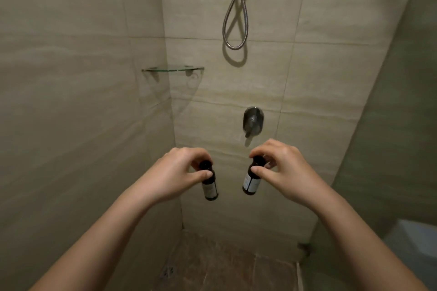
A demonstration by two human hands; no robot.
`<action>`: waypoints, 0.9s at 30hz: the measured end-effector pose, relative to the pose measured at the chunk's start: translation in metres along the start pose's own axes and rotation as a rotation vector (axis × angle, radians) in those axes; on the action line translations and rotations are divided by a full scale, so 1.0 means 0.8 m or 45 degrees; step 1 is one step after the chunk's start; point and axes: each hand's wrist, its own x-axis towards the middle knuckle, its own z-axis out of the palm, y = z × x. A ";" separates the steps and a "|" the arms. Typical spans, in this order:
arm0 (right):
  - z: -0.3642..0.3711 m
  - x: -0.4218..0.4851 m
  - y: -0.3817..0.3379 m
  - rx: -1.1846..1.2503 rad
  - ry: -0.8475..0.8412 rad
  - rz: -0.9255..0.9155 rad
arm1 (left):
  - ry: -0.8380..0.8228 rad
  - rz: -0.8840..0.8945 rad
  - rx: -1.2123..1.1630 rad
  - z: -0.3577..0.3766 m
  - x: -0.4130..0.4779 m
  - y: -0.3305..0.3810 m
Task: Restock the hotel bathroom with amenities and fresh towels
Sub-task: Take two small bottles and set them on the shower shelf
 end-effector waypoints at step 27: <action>0.099 0.700 0.131 0.257 -0.011 -0.669 | 0.501 -0.302 0.146 -0.186 0.483 -0.300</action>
